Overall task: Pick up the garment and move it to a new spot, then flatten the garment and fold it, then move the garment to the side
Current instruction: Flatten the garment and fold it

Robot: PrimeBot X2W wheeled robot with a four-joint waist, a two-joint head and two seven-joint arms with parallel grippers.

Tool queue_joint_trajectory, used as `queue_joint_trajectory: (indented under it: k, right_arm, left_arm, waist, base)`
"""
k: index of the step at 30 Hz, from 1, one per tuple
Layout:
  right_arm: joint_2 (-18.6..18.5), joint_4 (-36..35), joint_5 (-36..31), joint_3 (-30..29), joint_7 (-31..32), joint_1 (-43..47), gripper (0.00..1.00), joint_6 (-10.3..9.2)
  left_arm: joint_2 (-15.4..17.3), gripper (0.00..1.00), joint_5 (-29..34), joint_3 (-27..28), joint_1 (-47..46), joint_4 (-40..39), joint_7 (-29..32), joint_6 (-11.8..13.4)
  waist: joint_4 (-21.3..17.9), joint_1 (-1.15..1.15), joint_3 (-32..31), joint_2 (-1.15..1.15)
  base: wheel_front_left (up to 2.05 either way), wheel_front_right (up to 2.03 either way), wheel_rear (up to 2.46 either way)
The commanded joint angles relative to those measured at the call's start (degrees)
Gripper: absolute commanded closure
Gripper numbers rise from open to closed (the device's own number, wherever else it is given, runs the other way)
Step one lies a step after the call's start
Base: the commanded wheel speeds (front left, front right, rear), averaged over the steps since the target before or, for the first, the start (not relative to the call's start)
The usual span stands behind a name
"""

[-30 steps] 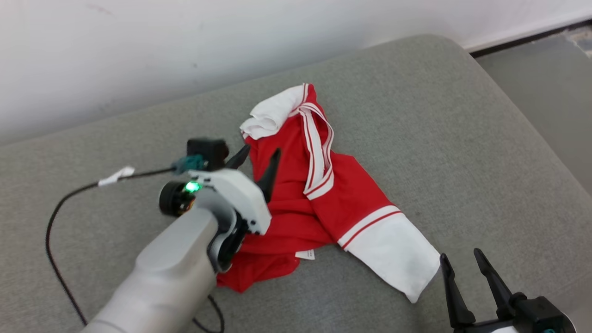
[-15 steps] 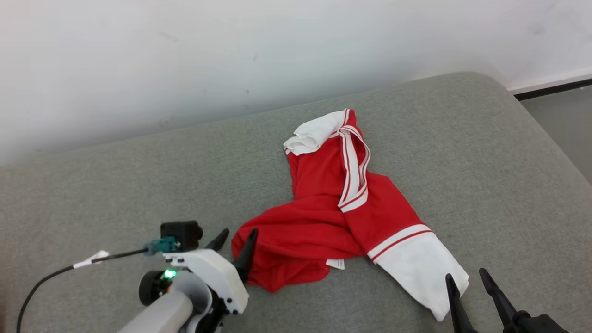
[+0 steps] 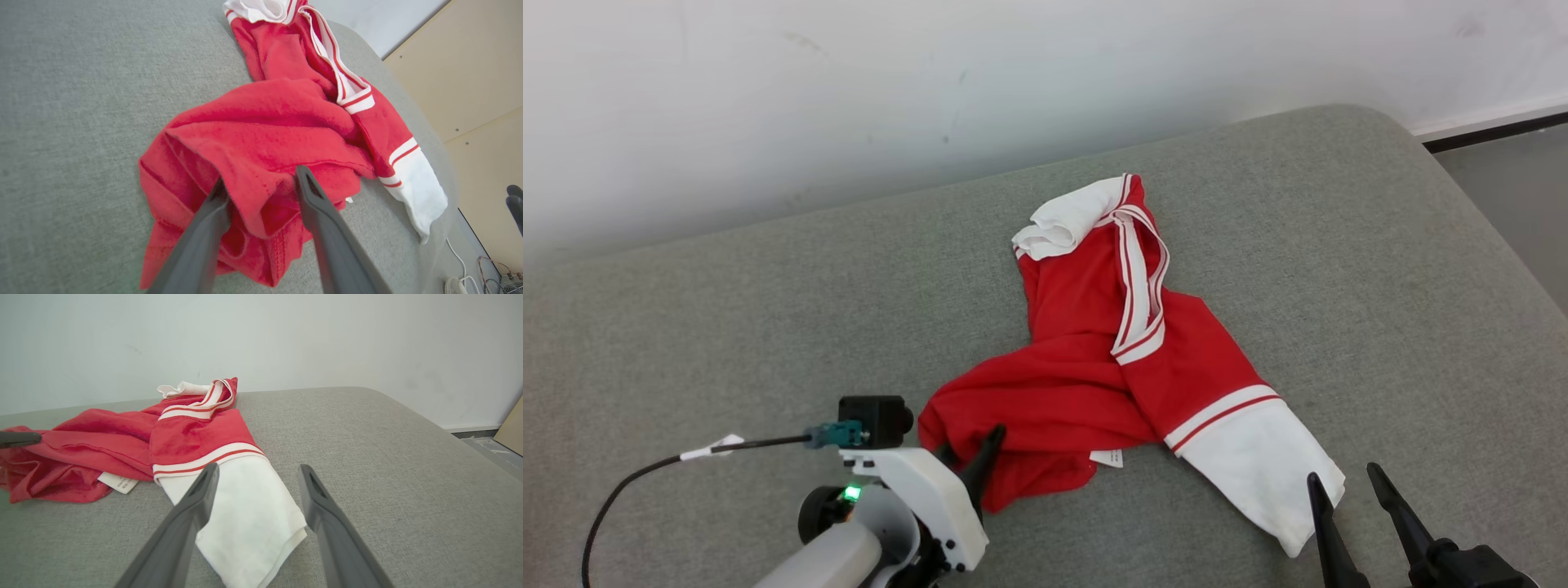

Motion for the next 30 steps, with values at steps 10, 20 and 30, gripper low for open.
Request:
queue_joint_trajectory:
  k: [10,20,30]
  right_arm:
    - [0.3,-0.4,0.1,-0.9,0.1,0.1,0.00,-0.13]
    - [0.4,-0.1,-0.1,-0.8,0.1,1.0,0.00,-0.13]
    - [0.5,-0.8,-0.5,-2.3,0.1,3.6,0.00,-0.13]
  left_arm:
    - [3.8,1.00,2.4,3.6,-3.8,-3.6,-5.2,0.3]
    - [12.6,1.00,4.8,6.1,-6.0,-17.3,-3.6,2.5]
    - [21.5,1.00,1.5,6.3,14.0,-35.3,-5.6,11.5]
  waist:
    - [0.2,0.00,0.8,0.00]
    - [1.3,0.00,-1.0,0.00]
    - [5.2,0.00,-2.4,0.00]
  base:
    - [0.00,0.00,0.00]
    - [0.00,0.00,0.00]
    - [0.00,0.00,0.00]
